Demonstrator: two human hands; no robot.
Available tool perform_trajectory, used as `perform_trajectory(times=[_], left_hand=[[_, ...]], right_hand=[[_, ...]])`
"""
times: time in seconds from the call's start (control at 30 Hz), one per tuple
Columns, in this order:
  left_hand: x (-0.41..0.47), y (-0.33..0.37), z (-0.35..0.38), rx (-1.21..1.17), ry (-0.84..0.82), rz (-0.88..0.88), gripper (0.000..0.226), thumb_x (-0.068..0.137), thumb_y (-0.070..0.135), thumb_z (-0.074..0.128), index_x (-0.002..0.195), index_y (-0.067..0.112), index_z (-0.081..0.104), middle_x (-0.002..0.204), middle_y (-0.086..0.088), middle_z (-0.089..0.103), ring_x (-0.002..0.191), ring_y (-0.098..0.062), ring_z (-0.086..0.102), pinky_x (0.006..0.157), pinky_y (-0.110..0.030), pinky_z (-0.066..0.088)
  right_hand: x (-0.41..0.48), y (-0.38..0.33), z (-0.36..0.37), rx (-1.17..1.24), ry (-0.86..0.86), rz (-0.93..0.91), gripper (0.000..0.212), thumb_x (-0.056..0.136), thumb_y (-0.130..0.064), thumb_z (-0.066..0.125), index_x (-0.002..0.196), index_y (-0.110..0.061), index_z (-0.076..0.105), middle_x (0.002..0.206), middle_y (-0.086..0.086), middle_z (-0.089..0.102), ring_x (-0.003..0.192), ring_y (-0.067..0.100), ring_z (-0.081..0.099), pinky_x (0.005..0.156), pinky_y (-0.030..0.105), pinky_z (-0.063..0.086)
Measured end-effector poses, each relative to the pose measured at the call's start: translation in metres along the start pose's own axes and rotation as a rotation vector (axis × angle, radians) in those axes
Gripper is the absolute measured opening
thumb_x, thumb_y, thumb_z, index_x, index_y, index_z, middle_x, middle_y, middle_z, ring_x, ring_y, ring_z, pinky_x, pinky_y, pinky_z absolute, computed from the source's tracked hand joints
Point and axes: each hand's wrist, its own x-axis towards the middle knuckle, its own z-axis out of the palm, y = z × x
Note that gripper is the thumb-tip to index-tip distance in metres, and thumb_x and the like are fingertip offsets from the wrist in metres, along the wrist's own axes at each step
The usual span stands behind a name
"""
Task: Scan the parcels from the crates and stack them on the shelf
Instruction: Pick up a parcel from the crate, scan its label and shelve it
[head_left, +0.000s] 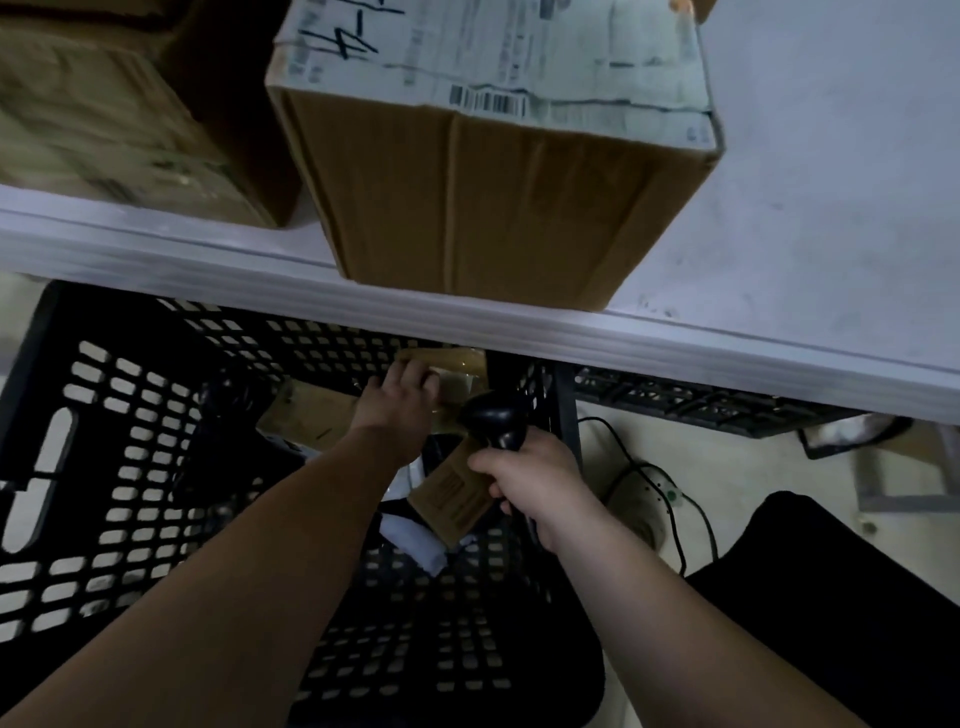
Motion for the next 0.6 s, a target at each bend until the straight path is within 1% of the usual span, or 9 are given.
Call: perform_trajectory(times=[0.1, 0.17, 0.2, 0.27, 0.33, 0.37, 0.5, 0.57, 0.6], left_hand=[[0.006, 0.001, 0.003, 0.003, 0.007, 0.012, 0.058, 0.092, 0.03, 0.057, 0.139, 0.016, 0.026, 0.158, -0.016, -0.001, 0.148, -0.034, -0.004, 0.113, -0.045, 0.025], [0.008, 0.003, 0.007, -0.014, -0.004, 0.018, 0.057, 0.093, 0.027, 0.057, 0.139, 0.015, 0.026, 0.159, -0.018, -0.004, 0.148, -0.034, -0.006, 0.112, -0.043, 0.028], [0.007, 0.004, 0.008, -0.031, 0.002, 0.011, 0.058, 0.092, 0.026, 0.057, 0.139, 0.015, 0.026, 0.158, -0.018, 0.0, 0.148, -0.034, -0.003, 0.11, -0.042, 0.031], [0.003, 0.004, 0.011, -0.065, 0.027, -0.004, 0.063, 0.087, 0.024, 0.062, 0.139, 0.017, 0.026, 0.153, -0.018, 0.014, 0.145, -0.034, 0.011, 0.103, -0.04, 0.04], [-0.006, 0.003, 0.011, -0.119, 0.037, -0.029, 0.074, 0.08, 0.028, 0.069, 0.138, 0.02, 0.024, 0.144, -0.014, 0.023, 0.138, -0.031, 0.022, 0.094, -0.038, 0.047], [-0.012, 0.001, 0.011, -0.174, 0.046, -0.045, 0.079, 0.076, 0.032, 0.073, 0.138, 0.02, 0.025, 0.14, -0.012, 0.026, 0.134, -0.03, 0.025, 0.093, -0.038, 0.048], [-0.043, -0.012, 0.005, -0.51, 0.159, -0.183, 0.094, 0.059, 0.04, 0.084, 0.134, 0.009, 0.036, 0.126, -0.014, 0.037, 0.12, -0.034, 0.037, 0.096, -0.043, 0.041], [-0.063, -0.023, 0.0, -0.652, 0.184, -0.289, 0.102, 0.053, 0.043, 0.086, 0.136, 0.009, 0.037, 0.126, -0.014, 0.04, 0.117, -0.036, 0.04, 0.097, -0.043, 0.038], [-0.074, -0.027, -0.004, -0.74, 0.193, -0.346, 0.102, 0.055, 0.041, 0.086, 0.138, 0.011, 0.036, 0.129, -0.015, 0.039, 0.12, -0.036, 0.039, 0.099, -0.043, 0.037]], right_hand=[[0.001, 0.002, 0.0, 0.011, -0.007, 0.007, 0.009, 0.077, -0.02, 0.068, 0.084, -0.022, 0.064, 0.095, 0.007, 0.069, 0.08, 0.02, 0.062, 0.07, 0.034, 0.051], [0.002, 0.002, -0.001, 0.022, 0.001, 0.005, 0.007, 0.077, -0.019, 0.069, 0.082, -0.022, 0.064, 0.095, 0.009, 0.07, 0.078, 0.02, 0.062, 0.069, 0.034, 0.05], [0.002, 0.002, -0.001, 0.028, 0.005, 0.004, 0.007, 0.076, -0.02, 0.069, 0.079, -0.022, 0.064, 0.094, 0.009, 0.07, 0.077, 0.02, 0.061, 0.068, 0.034, 0.05], [0.001, 0.002, -0.001, 0.031, 0.015, -0.004, 0.006, 0.073, -0.021, 0.069, 0.074, -0.021, 0.063, 0.09, 0.009, 0.07, 0.074, 0.02, 0.061, 0.067, 0.035, 0.05], [-0.001, 0.002, -0.002, 0.042, 0.015, -0.013, 0.007, 0.072, -0.02, 0.07, 0.072, -0.021, 0.063, 0.086, 0.007, 0.068, 0.072, 0.019, 0.06, 0.066, 0.034, 0.049], [-0.003, 0.002, -0.003, 0.048, 0.012, -0.016, 0.007, 0.073, -0.019, 0.07, 0.073, -0.021, 0.063, 0.085, 0.006, 0.067, 0.072, 0.018, 0.06, 0.065, 0.033, 0.048], [-0.017, 0.0, -0.009, 0.094, -0.009, -0.022, 0.009, 0.077, -0.014, 0.07, 0.075, -0.019, 0.063, 0.075, 0.003, 0.063, 0.061, 0.015, 0.056, 0.056, 0.028, 0.044], [-0.027, -0.001, -0.011, 0.113, -0.017, -0.029, 0.009, 0.078, -0.012, 0.069, 0.075, -0.017, 0.062, 0.071, 0.003, 0.06, 0.058, 0.015, 0.053, 0.054, 0.028, 0.041], [-0.032, -0.001, -0.011, 0.125, -0.021, -0.035, 0.009, 0.079, -0.01, 0.069, 0.076, -0.016, 0.062, 0.07, 0.004, 0.059, 0.057, 0.015, 0.051, 0.053, 0.027, 0.04]])
